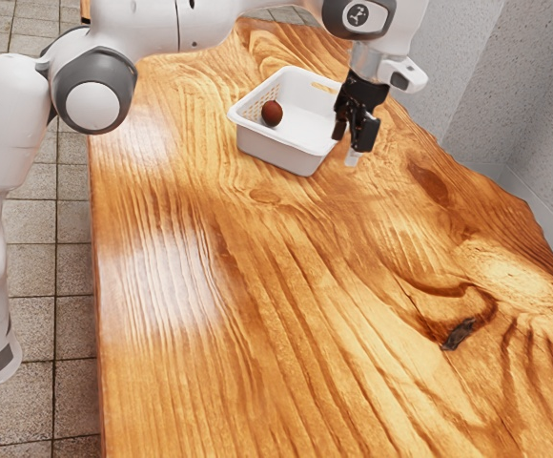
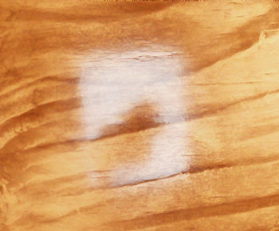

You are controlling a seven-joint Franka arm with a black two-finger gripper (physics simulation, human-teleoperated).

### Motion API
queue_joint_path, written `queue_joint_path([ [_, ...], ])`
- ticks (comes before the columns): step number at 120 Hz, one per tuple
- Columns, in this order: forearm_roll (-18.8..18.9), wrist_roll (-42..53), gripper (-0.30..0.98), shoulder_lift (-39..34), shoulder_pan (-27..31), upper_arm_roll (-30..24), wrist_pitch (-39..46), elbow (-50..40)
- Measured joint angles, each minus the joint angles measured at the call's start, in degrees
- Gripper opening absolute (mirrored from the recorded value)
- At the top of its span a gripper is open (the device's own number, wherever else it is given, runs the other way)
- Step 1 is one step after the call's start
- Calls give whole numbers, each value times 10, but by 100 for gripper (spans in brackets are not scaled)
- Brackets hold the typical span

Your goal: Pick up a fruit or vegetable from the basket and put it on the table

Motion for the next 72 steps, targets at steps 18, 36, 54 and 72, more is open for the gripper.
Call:
queue_joint_path([
  [18, -2, 4, 69, 0, 0, 1, 6, 0],
  [36, -30, 7, 69, 7, 12, 11, 11, 2],
  [54, -46, 16, 68, 37, 27, 137, 117, 3],
  [72, -57, 67, 69, 87, 106, 182, 223, 2],
])
